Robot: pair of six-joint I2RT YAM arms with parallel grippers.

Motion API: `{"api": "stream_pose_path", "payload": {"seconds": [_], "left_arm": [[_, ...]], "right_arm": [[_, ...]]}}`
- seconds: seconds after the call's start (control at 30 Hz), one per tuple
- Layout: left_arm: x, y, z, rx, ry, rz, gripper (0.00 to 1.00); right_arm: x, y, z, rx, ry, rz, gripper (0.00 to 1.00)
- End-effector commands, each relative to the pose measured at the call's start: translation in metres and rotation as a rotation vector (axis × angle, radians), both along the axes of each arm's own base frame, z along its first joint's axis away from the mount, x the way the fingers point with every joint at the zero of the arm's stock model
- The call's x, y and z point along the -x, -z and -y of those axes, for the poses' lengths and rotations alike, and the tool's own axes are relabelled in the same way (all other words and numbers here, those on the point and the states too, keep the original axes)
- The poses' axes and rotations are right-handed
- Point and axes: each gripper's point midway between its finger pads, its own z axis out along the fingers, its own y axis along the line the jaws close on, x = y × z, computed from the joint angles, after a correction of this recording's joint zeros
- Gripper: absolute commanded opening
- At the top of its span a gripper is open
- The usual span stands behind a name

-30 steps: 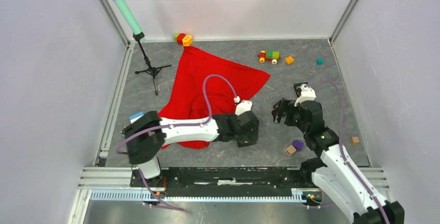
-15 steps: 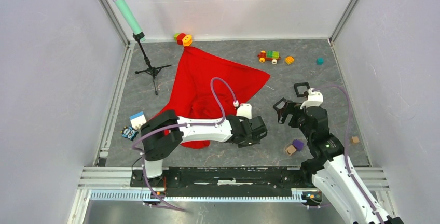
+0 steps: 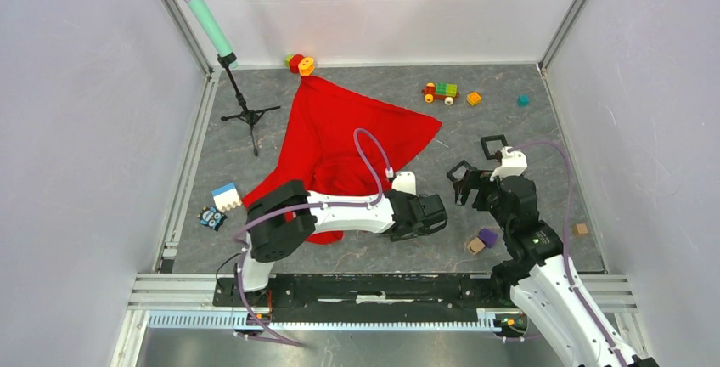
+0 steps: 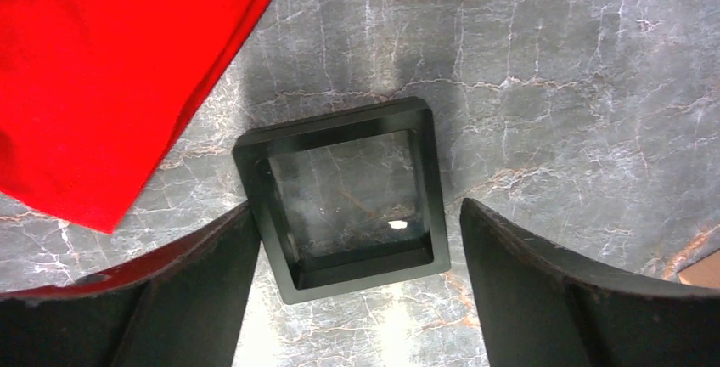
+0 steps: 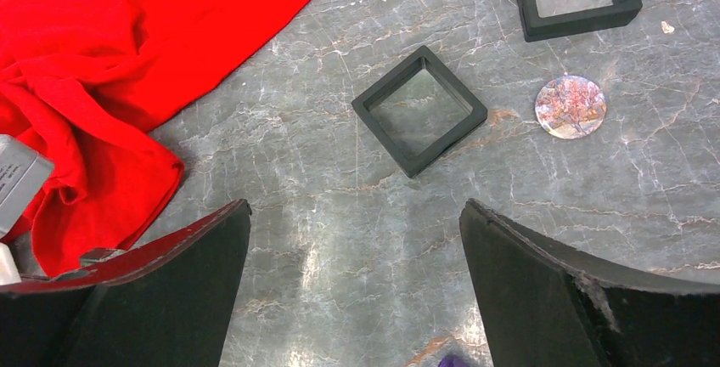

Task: Remove the brooch from the garment
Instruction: Pick up the brooch box from the center of the board.

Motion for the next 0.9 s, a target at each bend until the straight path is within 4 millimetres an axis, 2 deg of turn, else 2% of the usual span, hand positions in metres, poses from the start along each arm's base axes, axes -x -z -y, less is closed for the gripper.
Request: {"api": "stream_pose_path", "payload": {"seconds": [0.0, 0.1, 0.17, 0.23, 0.3, 0.43, 0.53, 0.63, 0.7, 0.8, 0.87], "left_arm": [[-0.005, -0.001, -0.005, -0.01, -0.078, 0.036, 0.85], [-0.007, -0.011, -0.011, 0.001, -0.054, 0.062, 0.72], [-0.007, -0.022, 0.002, 0.091, 0.041, 0.076, 0.64], [-0.002, -0.04, 0.016, 0.234, 0.161, 0.088, 0.63], [0.002, -0.053, 0.019, 0.378, 0.234, 0.089, 0.62], [0.004, -0.08, 0.014, 0.656, 0.351, 0.045, 0.56], [0.01, -0.104, 0.006, 0.766, 0.428, 0.089, 0.54], [0.015, -0.125, -0.002, 0.863, 0.475, 0.118, 0.53], [0.017, -0.137, -0.007, 0.929, 0.495, 0.135, 0.49], [0.024, -0.151, -0.009, 0.994, 0.548, 0.15, 0.46], [0.028, -0.157, -0.008, 1.025, 0.573, 0.15, 0.42]], "right_arm": [[-0.003, -0.007, -0.002, 0.006, -0.025, 0.033, 0.98], [-0.001, -0.003, -0.008, 0.01, -0.069, 0.024, 0.98], [0.002, 0.0, -0.018, 0.002, -0.135, 0.013, 0.98], [0.009, 0.005, -0.035, -0.02, -0.239, -0.003, 0.98], [0.016, 0.012, -0.047, -0.039, -0.323, -0.029, 0.97], [0.033, 0.019, -0.076, -0.153, -0.483, -0.054, 0.94], [0.049, 0.012, -0.105, -0.315, -0.622, -0.026, 0.93], [0.065, -0.006, -0.127, -0.484, -0.754, 0.03, 0.95], [0.073, -0.018, -0.133, -0.558, -0.801, 0.076, 0.98], [0.072, -0.033, -0.132, -0.583, -0.796, 0.144, 0.98], [0.073, -0.041, -0.133, -0.616, -0.796, 0.155, 0.94]]}}
